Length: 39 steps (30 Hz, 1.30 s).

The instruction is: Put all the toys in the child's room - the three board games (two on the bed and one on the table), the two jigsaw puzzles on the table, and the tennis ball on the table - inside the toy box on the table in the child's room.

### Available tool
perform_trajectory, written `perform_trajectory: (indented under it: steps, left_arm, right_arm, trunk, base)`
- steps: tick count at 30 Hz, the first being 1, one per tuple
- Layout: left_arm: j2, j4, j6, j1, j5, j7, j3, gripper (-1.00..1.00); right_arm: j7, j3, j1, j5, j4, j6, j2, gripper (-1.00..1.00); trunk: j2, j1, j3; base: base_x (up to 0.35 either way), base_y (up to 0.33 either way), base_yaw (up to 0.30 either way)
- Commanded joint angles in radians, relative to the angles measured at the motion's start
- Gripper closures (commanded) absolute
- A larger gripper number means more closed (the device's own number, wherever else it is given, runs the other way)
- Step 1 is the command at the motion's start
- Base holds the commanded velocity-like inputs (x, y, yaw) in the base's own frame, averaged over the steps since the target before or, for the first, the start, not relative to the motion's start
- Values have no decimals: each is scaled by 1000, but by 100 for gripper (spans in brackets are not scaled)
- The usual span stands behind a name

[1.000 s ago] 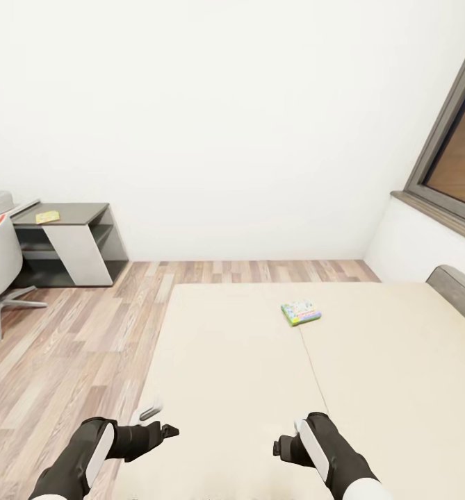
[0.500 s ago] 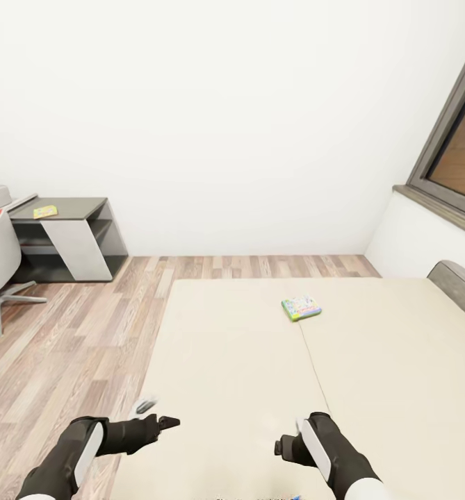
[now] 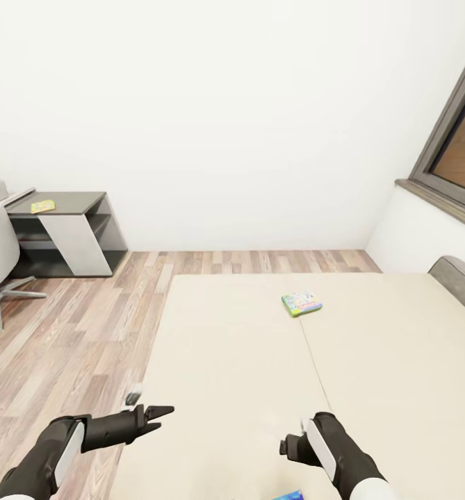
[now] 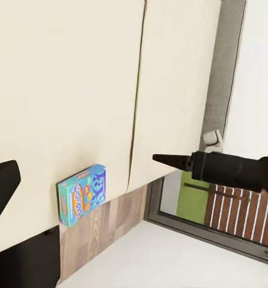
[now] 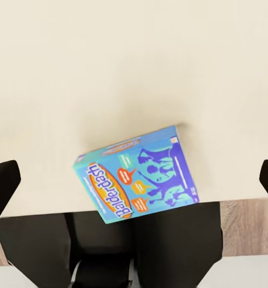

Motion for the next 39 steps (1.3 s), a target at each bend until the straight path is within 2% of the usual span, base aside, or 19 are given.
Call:
perform_trajectory:
  steps: [1, 15, 25, 34, 39]
  left_arm:
    - [3, 0, 6, -1, 3, -6, 1, -100]
    - [13, 0, 5, -1, 4, -26, 1, -100]
    - [13, 0, 5, -1, 4, -25, 1, -100]
    - [13, 0, 4, -1, 4, -25, 1, -100]
    - [13, 0, 3, -1, 4, -25, 1, -100]
  right_arm:
    - [-9, -2, 0, -11, -1, 3, 0, -100]
    - [-9, -3, 0, -10, -1, 2, -1, -100]
    - [-8, -62, 0, -10, -1, 2, -4, -100]
    - [-5, -73, 0, -11, 0, 2, -19, -100]
    - [25, -75, 0, -12, 0, 2, -20, -100]
  trunk:
    - [-2, 0, -4]
    - [-2, 0, -27]
    - [-2, 0, -43]
    - [-2, 0, -58]
    - [-2, 0, -66]
  base:
    - [0, 0, 0]
    - [0, 0, 0]
    - [0, 0, 0]
    - [0, 0, 0]
    - [0, 0, 0]
